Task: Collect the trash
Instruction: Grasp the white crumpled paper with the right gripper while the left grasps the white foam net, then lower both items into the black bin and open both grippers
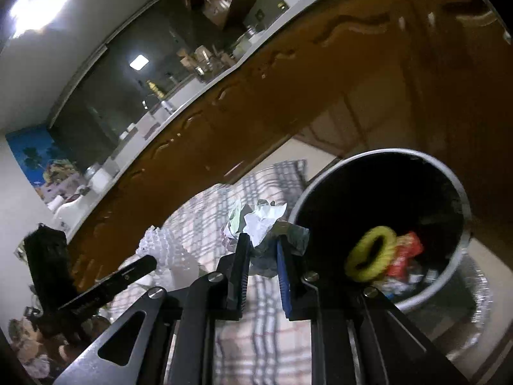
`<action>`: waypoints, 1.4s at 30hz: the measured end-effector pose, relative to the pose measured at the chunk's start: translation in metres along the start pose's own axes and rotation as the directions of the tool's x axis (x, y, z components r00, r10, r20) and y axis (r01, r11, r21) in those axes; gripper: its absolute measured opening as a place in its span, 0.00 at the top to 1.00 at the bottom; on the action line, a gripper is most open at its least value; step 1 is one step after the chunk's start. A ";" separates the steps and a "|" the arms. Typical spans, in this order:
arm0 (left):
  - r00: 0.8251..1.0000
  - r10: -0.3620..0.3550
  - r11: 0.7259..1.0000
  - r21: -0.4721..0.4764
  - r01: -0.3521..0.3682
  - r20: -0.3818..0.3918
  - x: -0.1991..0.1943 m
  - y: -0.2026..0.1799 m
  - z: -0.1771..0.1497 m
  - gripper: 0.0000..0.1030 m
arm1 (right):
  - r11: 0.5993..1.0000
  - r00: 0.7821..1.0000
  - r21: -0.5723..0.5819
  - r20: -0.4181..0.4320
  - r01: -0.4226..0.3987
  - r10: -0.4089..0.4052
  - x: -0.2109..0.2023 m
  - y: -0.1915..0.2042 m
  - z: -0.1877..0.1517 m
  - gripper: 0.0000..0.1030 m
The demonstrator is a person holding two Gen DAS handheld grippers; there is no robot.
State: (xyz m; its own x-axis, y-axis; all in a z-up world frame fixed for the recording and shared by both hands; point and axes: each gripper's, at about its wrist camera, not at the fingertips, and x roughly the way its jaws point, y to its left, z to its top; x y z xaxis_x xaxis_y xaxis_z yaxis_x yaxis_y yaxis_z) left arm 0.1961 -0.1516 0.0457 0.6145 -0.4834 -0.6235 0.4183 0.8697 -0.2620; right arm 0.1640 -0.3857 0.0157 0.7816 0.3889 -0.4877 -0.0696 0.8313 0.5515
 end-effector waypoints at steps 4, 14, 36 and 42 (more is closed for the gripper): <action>1.000 -0.027 0.999 0.017 0.027 -0.010 0.007 -0.019 0.000 0.90 | 0.998 0.998 0.004 0.024 0.055 -0.055 -0.019 -0.018 -0.004 0.84; 0.998 -0.059 0.997 0.049 0.060 -0.021 0.027 -0.053 0.006 0.90 | 0.989 0.987 0.011 0.055 0.149 -0.149 -0.040 -0.046 0.002 0.84; 0.992 -0.106 0.992 0.065 0.111 -0.075 0.099 -0.092 0.033 0.89 | 0.962 0.963 -0.068 -0.029 0.266 -0.268 -0.009 -0.063 0.025 0.83; 0.988 -0.101 0.992 0.065 0.109 -0.117 0.119 -0.093 0.030 0.88 | 0.956 0.957 -0.088 -0.051 0.279 -0.285 0.000 -0.065 0.028 0.83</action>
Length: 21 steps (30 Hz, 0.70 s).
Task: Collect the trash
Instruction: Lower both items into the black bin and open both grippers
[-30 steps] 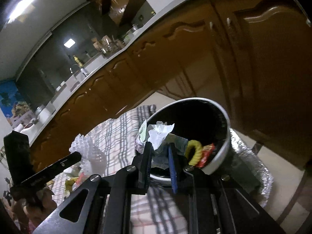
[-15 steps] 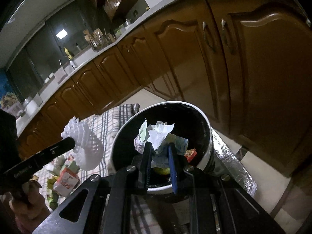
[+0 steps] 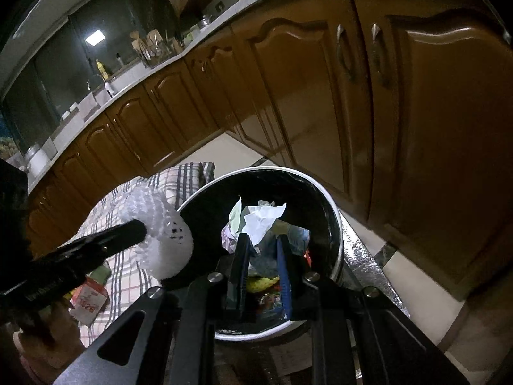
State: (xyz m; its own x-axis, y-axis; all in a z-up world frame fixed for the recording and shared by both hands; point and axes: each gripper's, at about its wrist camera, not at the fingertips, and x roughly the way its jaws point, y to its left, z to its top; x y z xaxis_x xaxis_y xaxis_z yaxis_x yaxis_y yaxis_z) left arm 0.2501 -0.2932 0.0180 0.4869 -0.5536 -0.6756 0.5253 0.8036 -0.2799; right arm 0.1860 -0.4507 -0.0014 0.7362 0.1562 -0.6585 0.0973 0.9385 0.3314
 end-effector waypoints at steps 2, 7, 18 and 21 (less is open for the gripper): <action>1.000 0.001 1.000 0.002 -0.001 -0.013 0.005 0.000 -0.001 0.86 | 1.000 1.000 -0.001 -0.006 0.002 -0.002 0.003 0.000 0.001 0.81; 1.000 0.008 1.000 -0.016 -0.009 -0.029 0.012 0.002 0.001 0.69 | 1.000 1.000 0.028 -0.015 0.002 -0.001 0.008 -0.007 0.002 0.72; 1.000 0.021 0.996 -0.087 -0.020 0.012 -0.020 0.021 -0.028 0.48 | 0.993 0.997 0.097 0.048 -0.062 0.057 -0.010 -0.008 -0.008 0.41; 1.000 0.024 0.993 -0.118 -0.022 0.016 -0.030 0.030 -0.040 0.48 | 0.991 0.994 0.101 0.074 -0.085 0.078 -0.014 -0.002 -0.016 0.31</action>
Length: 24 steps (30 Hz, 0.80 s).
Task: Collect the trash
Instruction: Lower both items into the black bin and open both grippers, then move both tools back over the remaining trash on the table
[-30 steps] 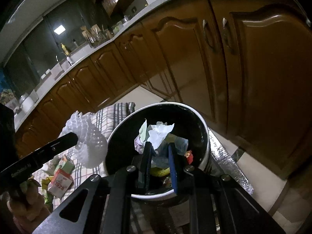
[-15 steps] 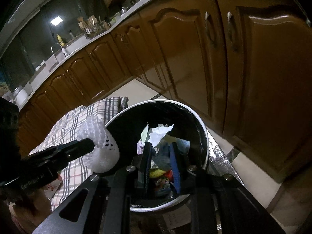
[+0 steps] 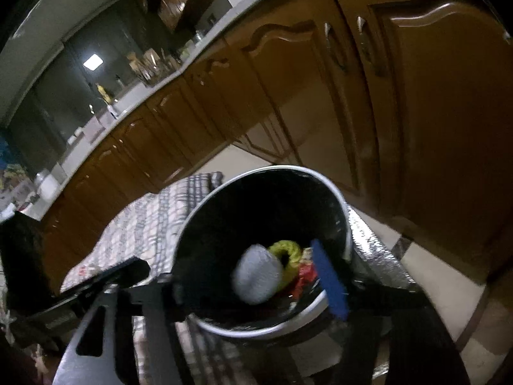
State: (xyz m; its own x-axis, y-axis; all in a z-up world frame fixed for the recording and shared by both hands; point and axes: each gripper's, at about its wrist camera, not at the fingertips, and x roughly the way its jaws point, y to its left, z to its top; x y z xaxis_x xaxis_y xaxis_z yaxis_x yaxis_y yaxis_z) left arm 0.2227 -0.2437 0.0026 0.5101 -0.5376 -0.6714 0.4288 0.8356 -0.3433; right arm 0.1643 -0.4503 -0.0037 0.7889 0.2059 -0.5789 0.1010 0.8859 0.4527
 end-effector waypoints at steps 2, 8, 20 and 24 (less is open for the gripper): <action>1.000 0.001 1.000 -0.017 -0.001 0.007 -0.007 0.006 -0.004 0.48 | 1.000 1.000 0.007 0.005 -0.010 0.009 -0.003 0.003 -0.005 0.31; 0.999 0.010 0.999 -0.047 -0.008 0.048 -0.038 0.025 -0.016 0.48 | 0.999 0.999 0.029 0.018 -0.041 0.041 -0.013 0.013 -0.015 0.31; 0.986 0.110 0.991 -0.092 -0.099 0.127 -0.105 0.071 -0.050 0.48 | 0.991 0.990 -0.021 -0.033 -0.135 0.135 -0.006 0.066 -0.046 0.31; 0.979 0.148 0.985 -0.110 -0.133 0.143 -0.126 0.087 -0.061 0.48 | 0.986 0.985 -0.031 -0.060 -0.162 0.160 0.000 0.083 -0.058 0.31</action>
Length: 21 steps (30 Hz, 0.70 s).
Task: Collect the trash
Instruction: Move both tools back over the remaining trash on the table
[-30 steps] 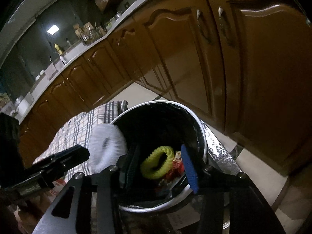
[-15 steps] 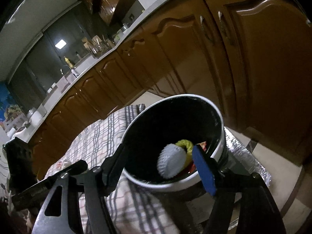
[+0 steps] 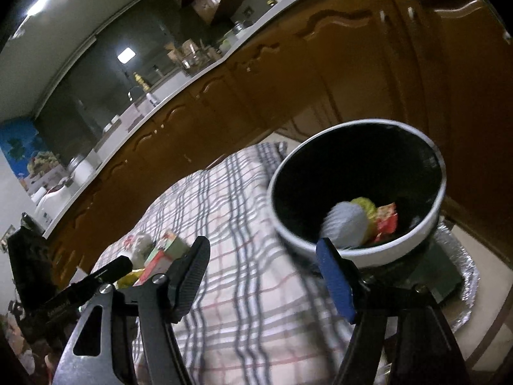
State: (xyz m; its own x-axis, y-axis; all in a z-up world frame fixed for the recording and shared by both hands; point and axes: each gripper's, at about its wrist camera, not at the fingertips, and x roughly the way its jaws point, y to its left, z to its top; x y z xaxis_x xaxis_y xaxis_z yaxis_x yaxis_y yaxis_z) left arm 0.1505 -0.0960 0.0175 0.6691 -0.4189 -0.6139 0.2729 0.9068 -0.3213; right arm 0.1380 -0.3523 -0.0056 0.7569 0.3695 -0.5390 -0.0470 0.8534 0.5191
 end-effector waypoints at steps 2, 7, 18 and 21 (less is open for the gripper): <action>1.000 0.015 1.000 -0.003 -0.015 0.006 -0.008 0.008 -0.002 0.48 | 1.000 1.000 -0.006 -0.016 -0.014 0.014 0.006 0.008 -0.005 0.31; 0.998 0.059 0.998 -0.013 -0.059 0.017 -0.024 0.025 -0.010 0.48 | 0.998 0.998 -0.036 -0.048 -0.046 0.045 0.015 0.032 -0.020 0.31; 0.991 0.130 0.990 -0.054 -0.129 0.018 -0.042 0.061 -0.020 0.48 | 0.990 0.990 -0.092 -0.095 -0.109 0.100 0.033 0.075 -0.030 0.31; 0.989 0.146 0.988 -0.052 -0.145 0.004 -0.039 0.067 -0.021 0.48 | 0.987 0.987 -0.102 -0.113 -0.127 0.115 0.041 0.084 -0.030 0.31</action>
State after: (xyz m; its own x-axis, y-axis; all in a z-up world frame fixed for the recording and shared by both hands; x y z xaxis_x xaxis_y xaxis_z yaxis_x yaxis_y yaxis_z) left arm 0.1279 -0.0195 0.0044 0.7047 -0.2819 -0.6510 0.1363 0.9544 -0.2657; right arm 0.1453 -0.2545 -0.0042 0.6681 0.5044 -0.5470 -0.2086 0.8327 0.5129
